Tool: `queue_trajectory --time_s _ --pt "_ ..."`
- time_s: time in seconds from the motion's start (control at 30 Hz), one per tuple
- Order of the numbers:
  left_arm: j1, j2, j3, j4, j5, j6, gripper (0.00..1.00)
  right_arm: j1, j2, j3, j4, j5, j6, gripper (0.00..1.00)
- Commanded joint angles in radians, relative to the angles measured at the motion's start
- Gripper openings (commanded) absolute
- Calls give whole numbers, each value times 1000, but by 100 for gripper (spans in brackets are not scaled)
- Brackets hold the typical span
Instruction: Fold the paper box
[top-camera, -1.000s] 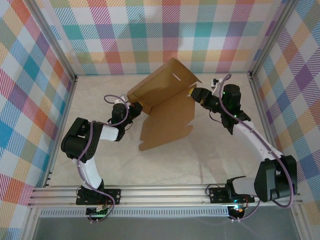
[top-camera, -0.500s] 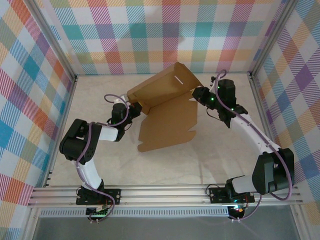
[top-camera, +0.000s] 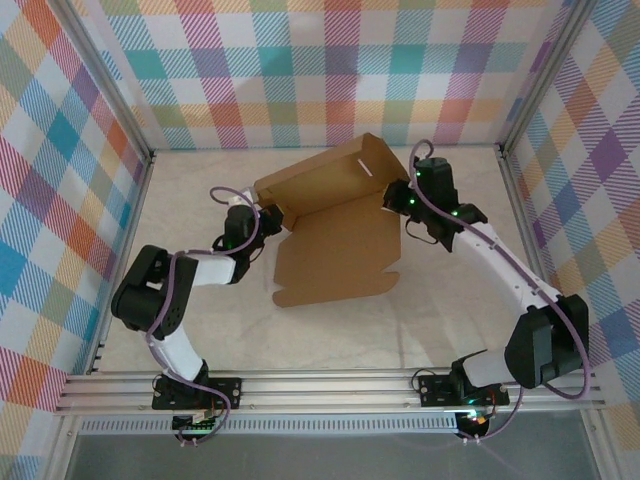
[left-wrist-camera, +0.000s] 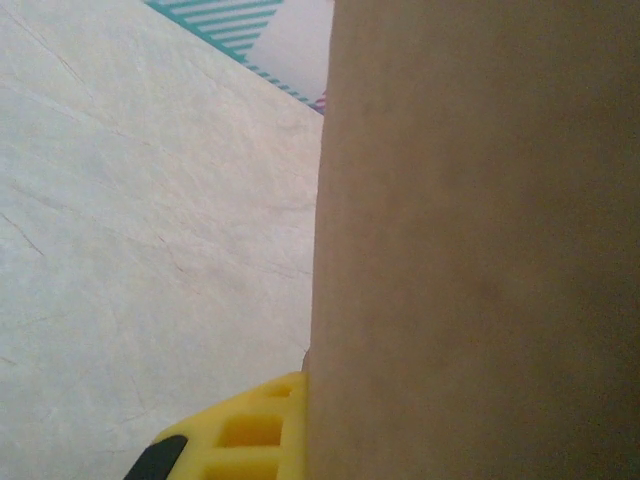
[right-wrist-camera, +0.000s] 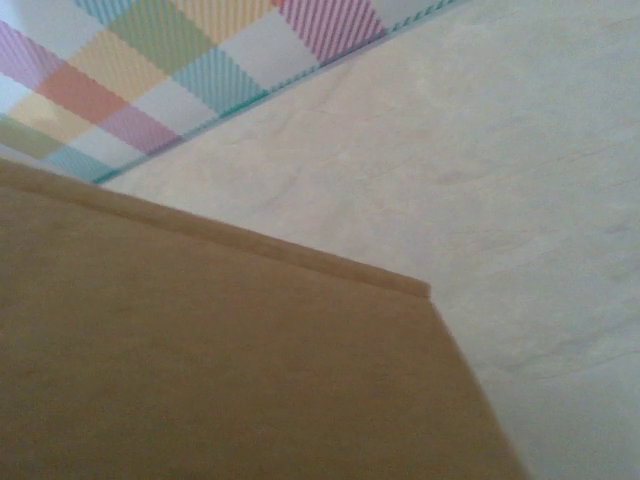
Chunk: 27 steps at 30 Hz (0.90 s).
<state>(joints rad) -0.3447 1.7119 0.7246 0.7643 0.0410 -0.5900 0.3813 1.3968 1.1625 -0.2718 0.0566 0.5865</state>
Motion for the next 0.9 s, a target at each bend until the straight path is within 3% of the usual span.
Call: queue_trajectory --time_s 0.0,0.3,0.6,0.87 --pt "-32 -62 37 -72 -19 40 0 42 38 37 -52 220 -106 1" --pt "-53 -104 121 -304 -69 36 0 162 135 114 -104 489 -277 1" --pt "-59 -117 205 -465 -43 -4 0 259 251 170 -89 741 -415 0" --pt "-62 -118 223 -491 -21 -16 0 309 363 221 -83 873 -515 1"
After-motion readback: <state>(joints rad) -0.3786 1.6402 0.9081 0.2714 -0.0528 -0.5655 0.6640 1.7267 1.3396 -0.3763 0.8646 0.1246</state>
